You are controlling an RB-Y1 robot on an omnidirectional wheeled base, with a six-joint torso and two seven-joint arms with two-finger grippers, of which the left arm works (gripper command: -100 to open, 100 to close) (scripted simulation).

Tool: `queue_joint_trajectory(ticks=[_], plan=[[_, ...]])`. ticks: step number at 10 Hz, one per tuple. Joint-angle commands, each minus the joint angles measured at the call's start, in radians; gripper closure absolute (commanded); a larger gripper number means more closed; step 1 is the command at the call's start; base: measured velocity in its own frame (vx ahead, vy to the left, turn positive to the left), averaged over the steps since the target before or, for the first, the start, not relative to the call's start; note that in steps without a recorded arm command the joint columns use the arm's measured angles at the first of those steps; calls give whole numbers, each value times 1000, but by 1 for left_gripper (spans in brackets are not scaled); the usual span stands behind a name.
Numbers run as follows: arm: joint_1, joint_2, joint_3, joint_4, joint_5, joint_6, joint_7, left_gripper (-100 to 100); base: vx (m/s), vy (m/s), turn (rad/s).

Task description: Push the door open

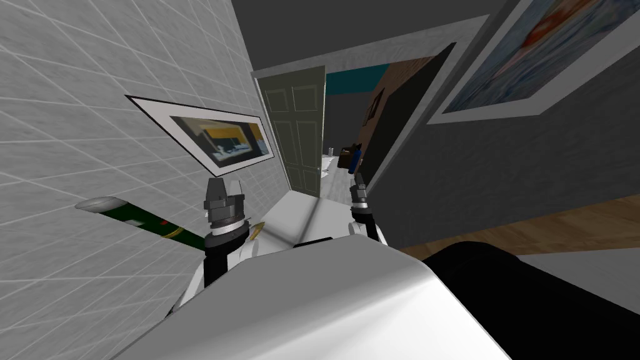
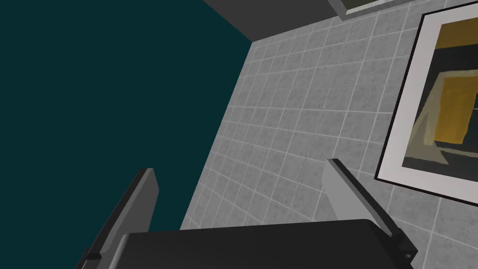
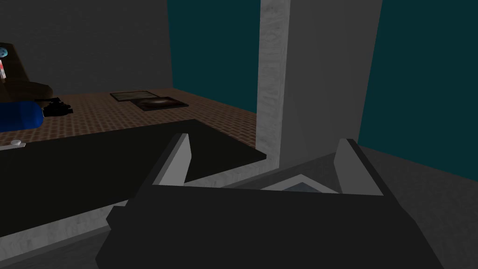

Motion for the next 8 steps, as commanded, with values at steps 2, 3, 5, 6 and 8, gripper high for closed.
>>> queue_joint_trajectory(ticks=[2, 3, 5, 6, 8], plan=[[-17, 10, -8, 45, 10, -4, 1, -100, 69, -3, -59], [-26, 14, -13, 68, 15, -6, 1, -100, 97, -14, -46], [-43, 21, -21, 112, 25, -10, 2, -100, 112, -21, -55], [-56, 26, -27, 146, 32, -12, 2, -100, 115, -11, -58], [-70, 32, -34, 184, 40, -16, 3, -100, 105, 0, -61]])
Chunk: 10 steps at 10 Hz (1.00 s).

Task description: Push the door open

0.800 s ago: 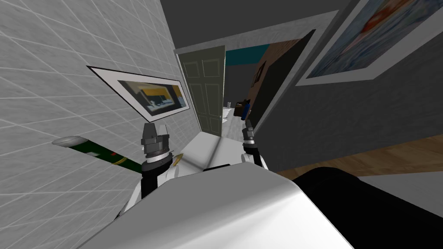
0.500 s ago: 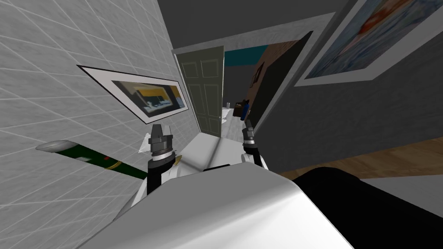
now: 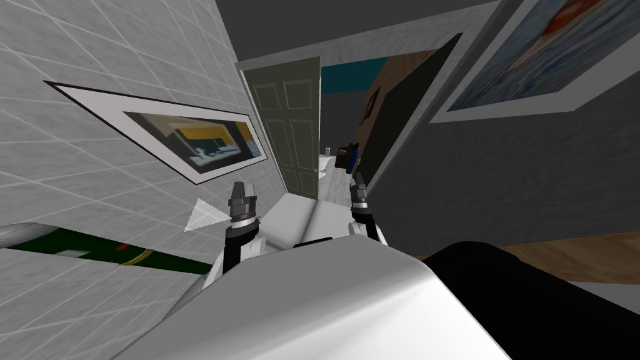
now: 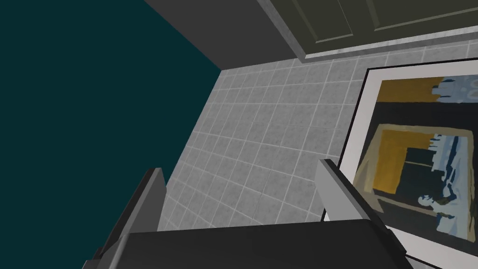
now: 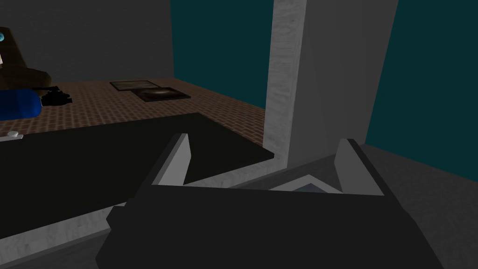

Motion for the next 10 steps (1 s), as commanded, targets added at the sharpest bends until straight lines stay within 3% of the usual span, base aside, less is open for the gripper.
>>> queue_joint_trajectory(ticks=[1, 10], plan=[[-13, 5, -6, 35, 8, -2, 1, -100, 79, 4, -45], [-96, 25, -46, 251, 55, -21, 4, -100, 90, -5, -58]])
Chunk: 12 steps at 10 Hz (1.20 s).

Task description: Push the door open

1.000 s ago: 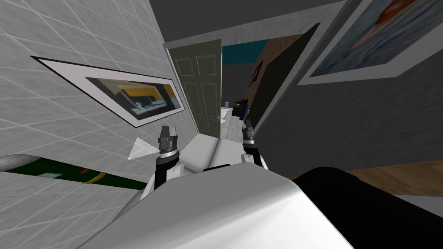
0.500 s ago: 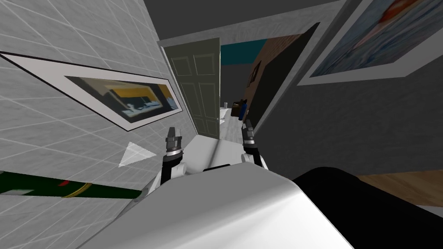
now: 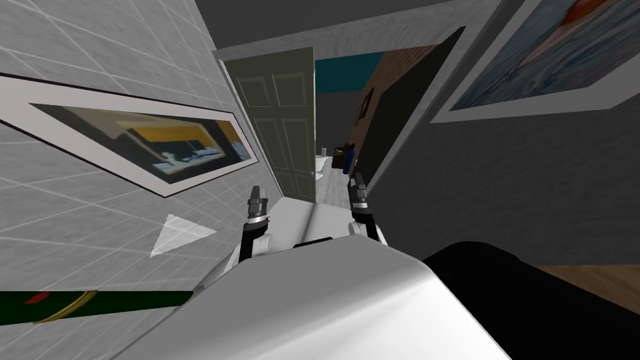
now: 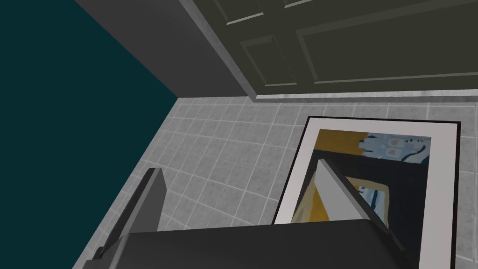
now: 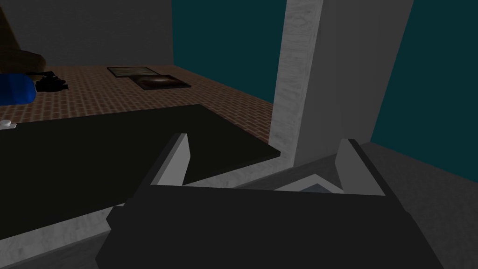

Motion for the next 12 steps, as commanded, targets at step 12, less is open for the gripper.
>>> queue_joint_trajectory(ticks=[12], plan=[[-141, 8, -71, 367, 77, -33, 2, -100, 101, 3, -71]])
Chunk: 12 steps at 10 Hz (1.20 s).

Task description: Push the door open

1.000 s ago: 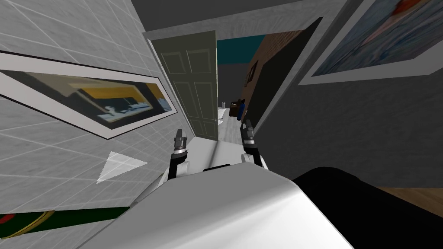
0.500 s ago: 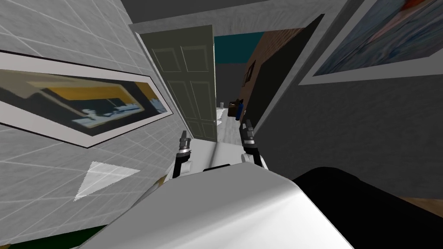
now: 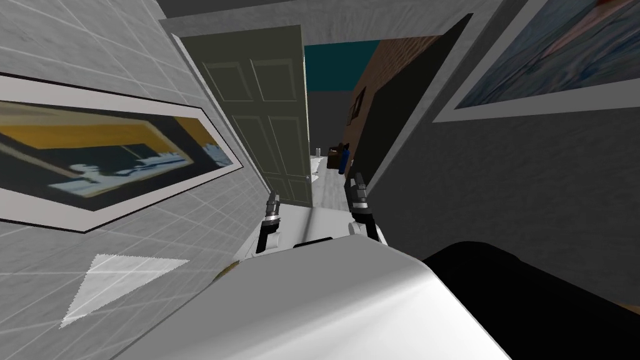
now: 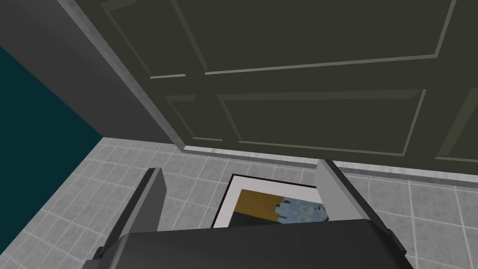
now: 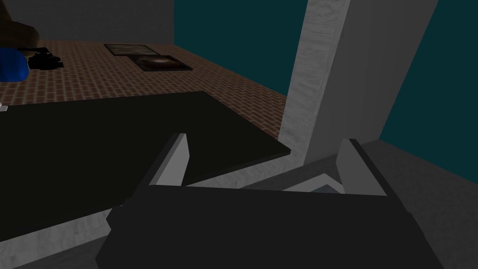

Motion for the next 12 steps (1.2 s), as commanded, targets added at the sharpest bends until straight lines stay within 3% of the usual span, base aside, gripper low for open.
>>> queue_joint_trajectory(ticks=[1, 9, 10, 12], plan=[[-16, 4, -8, 43, 12, 0, 3, -100, 87, 4, -67], [-107, -4, -53, 279, 64, -21, 7, -100, 99, 10, -74], [-107, -4, -53, 280, 64, -21, 7, -100, 71, 10, -17], [-129, -7, -63, 338, 77, -26, 7, -100, 64, 6, -69]])
